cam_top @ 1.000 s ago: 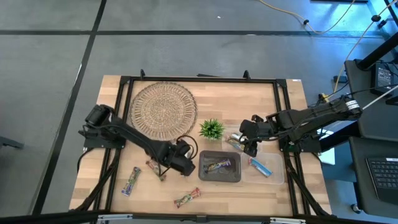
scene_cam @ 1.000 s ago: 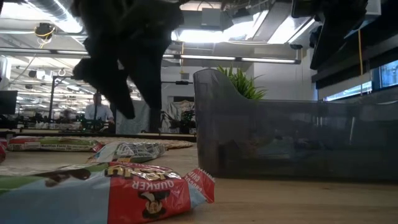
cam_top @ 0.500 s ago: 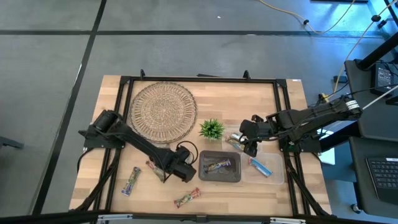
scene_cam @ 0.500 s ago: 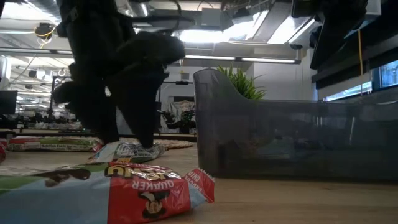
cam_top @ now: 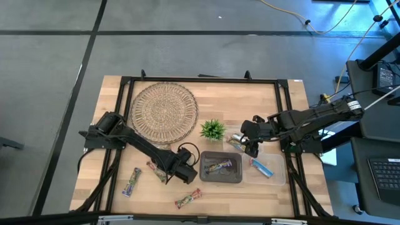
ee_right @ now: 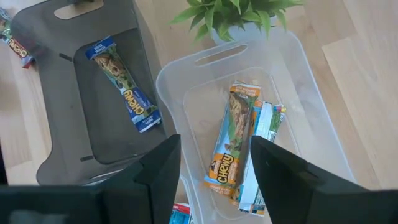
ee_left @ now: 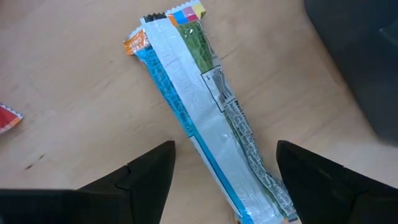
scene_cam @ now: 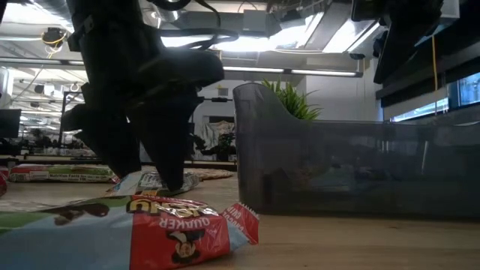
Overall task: Pick and place Granola Bars by type
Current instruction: Put the orange granola bar into the top transparent bin
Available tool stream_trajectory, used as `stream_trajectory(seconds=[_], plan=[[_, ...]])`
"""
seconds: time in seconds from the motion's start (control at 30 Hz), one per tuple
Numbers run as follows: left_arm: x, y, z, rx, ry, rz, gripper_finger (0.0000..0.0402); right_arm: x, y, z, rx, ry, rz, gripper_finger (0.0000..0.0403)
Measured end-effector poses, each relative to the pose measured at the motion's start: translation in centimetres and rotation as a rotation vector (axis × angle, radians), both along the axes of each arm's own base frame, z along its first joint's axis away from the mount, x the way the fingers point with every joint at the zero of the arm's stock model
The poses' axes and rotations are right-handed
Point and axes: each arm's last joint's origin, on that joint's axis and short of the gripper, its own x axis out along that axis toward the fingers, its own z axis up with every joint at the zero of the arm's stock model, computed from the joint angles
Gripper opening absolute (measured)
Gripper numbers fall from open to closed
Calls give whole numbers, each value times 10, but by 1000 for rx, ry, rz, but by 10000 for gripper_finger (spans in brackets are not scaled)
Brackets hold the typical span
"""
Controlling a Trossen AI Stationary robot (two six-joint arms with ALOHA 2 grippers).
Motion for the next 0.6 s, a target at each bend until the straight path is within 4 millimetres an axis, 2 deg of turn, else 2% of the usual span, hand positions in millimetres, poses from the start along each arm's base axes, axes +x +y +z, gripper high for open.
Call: stream_trajectory(seconds=[0.33, 0.6], plan=[[0, 1, -1, -18, 4, 26, 265, 0, 0, 0, -1, 0, 1, 197], [-3, 2, -2, -7, 35, 18, 182, 0, 0, 0, -1, 0, 2, 197]])
